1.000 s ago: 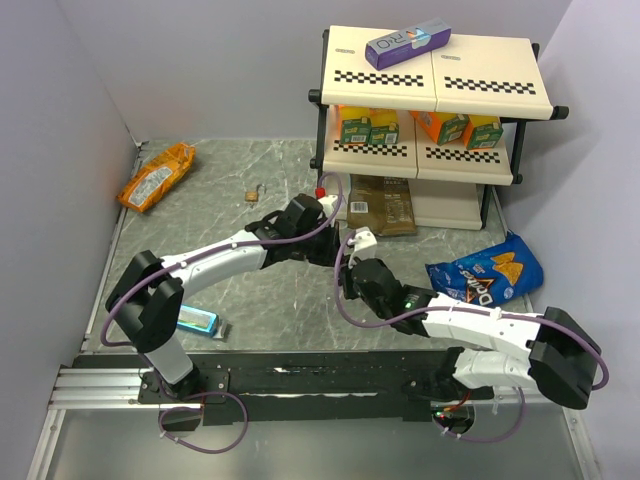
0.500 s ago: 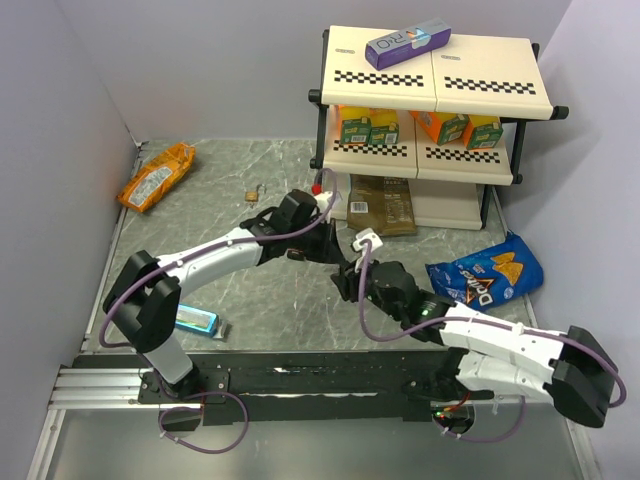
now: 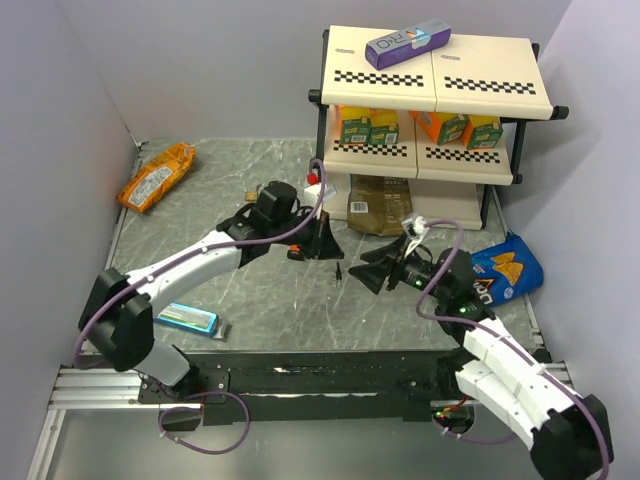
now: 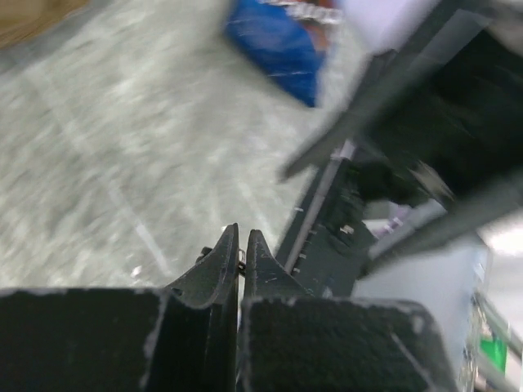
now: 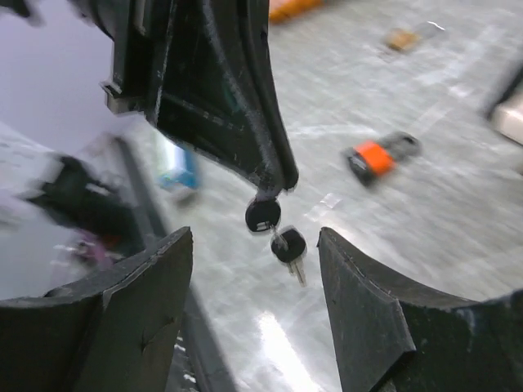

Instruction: Unlock with the key

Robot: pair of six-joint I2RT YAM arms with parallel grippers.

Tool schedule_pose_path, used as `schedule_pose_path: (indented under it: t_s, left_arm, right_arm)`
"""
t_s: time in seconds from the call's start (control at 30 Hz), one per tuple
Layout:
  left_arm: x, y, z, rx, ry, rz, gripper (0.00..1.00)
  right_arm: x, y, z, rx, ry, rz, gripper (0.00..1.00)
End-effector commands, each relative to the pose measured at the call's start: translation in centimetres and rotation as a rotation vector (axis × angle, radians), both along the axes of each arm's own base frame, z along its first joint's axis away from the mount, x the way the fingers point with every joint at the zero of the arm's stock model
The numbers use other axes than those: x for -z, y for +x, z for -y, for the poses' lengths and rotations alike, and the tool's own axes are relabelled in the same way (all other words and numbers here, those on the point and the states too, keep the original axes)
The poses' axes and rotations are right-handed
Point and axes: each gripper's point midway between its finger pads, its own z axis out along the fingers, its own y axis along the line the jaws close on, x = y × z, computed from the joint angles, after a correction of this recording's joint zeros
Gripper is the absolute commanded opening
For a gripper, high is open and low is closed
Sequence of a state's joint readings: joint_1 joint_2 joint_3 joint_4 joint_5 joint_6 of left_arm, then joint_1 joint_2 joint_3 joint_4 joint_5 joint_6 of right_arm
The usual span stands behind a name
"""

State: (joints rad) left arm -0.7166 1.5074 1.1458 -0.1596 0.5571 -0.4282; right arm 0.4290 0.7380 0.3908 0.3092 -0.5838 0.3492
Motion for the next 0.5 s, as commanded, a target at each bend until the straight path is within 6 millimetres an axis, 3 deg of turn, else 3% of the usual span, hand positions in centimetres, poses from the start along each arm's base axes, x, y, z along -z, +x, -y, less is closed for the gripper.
schedule_pose_path:
  t_s: [0.0,0.27,0.47]
  left_arm:
    - [-5.2,-3.6,0.6,0.238,-0.185,0.132,0.01]
    - [-8.8,-7.6,0.1,0.440,-0.357,0.181,0.01]
    - [-9.2,-8.1,-0.2,0.457,-0.377,0.195,0.01]
  right_arm:
    - [-4.1,-4.0,-1.1,-0.300,0.200,0.045,0.70]
    - [-5.3,-6.0,-1.5,-0.450,0.250,0.037,0.69]
    - [-5.4,-6.2,-1.6,-0.470,0.248,0.027,0.69]
